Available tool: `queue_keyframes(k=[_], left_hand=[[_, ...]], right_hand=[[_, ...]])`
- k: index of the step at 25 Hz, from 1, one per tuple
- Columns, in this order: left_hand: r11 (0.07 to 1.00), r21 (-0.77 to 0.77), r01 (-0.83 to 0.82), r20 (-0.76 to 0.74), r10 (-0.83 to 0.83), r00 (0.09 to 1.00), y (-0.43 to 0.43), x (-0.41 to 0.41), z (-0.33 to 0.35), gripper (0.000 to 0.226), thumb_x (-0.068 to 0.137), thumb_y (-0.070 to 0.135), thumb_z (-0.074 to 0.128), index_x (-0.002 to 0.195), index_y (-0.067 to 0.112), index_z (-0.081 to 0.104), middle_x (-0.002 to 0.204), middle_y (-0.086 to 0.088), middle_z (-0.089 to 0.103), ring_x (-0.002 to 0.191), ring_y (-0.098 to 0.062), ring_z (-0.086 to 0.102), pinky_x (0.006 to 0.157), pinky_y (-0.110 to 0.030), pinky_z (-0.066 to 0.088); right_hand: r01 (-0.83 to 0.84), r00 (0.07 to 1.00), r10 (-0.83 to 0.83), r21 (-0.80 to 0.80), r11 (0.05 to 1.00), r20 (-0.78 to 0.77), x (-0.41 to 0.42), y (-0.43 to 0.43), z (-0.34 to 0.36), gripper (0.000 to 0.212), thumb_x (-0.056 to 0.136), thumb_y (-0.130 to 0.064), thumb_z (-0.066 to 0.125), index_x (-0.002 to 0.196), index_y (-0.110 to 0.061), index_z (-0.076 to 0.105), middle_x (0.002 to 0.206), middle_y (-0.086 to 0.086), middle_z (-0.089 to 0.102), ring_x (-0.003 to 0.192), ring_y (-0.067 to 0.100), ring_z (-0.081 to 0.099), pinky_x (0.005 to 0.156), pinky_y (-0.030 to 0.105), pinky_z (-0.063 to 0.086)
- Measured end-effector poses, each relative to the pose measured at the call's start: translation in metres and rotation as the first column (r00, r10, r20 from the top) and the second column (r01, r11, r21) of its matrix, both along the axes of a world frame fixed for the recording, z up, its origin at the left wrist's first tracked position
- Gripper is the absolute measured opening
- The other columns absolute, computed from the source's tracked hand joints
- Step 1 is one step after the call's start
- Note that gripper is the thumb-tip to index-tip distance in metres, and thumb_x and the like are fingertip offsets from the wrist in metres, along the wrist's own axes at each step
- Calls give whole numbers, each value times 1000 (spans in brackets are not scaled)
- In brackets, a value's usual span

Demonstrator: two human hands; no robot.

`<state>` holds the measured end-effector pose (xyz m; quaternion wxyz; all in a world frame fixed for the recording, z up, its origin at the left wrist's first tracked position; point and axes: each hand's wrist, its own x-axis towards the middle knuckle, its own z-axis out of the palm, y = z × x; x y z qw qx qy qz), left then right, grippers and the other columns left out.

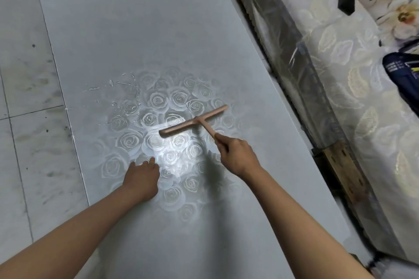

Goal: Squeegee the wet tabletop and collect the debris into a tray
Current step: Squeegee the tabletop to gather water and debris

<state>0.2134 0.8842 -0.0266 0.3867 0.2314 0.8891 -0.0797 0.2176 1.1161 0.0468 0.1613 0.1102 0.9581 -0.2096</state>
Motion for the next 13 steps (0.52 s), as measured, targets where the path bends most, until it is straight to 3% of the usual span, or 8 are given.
queue_keyframes(k=[3, 5, 9, 11, 13], left_hand=[[996, 7, -90, -22, 91, 996, 9, 7, 8, 62, 91, 15, 41, 148, 4, 19, 159, -13, 7, 144, -26, 18, 118, -46, 15], [994, 40, -100, -53, 102, 993, 19, 17, 11, 67, 92, 15, 41, 150, 1, 10, 159, -14, -3, 147, -27, 5, 119, -47, 11], [994, 69, -87, -62, 91, 994, 51, 56, 10, 66, 94, 18, 39, 150, 2, 8, 159, -13, -7, 148, -25, 1, 118, -47, 9], [993, 75, -91, -44, 95, 995, 77, 80, 5, 67, 93, 18, 39, 150, 2, 8, 159, -13, -6, 148, -25, 2, 119, -47, 9], [991, 94, -99, -62, 105, 993, 88, 90, 0, 65, 93, 16, 39, 150, 3, 11, 160, -12, -3, 148, -25, 3, 118, -47, 11]], right_hand=[[99, 994, -103, -89, 991, -42, 61, 22, 20, 34, 100, -33, 42, 131, -36, 53, 100, 3, 70, 95, 26, 62, 79, 37, 50], [174, 984, -177, -121, 977, -14, 133, 47, 31, 35, 99, -34, 44, 133, -34, 53, 104, -3, 70, 98, 17, 63, 81, 29, 48], [318, 945, -312, -46, 947, 98, 281, 113, 54, 32, 89, -30, 63, 120, -38, 63, 107, -11, 70, 108, 4, 61, 88, 9, 43], [310, 939, -312, 41, 950, 145, 327, 150, 56, 34, 86, -24, 68, 117, -38, 65, 99, -14, 71, 99, -4, 62, 81, 2, 41], [227, 955, -237, 73, 971, 180, 333, 162, 48, 37, 88, -25, 64, 124, -36, 61, 87, -9, 68, 85, 0, 63, 74, 8, 45]])
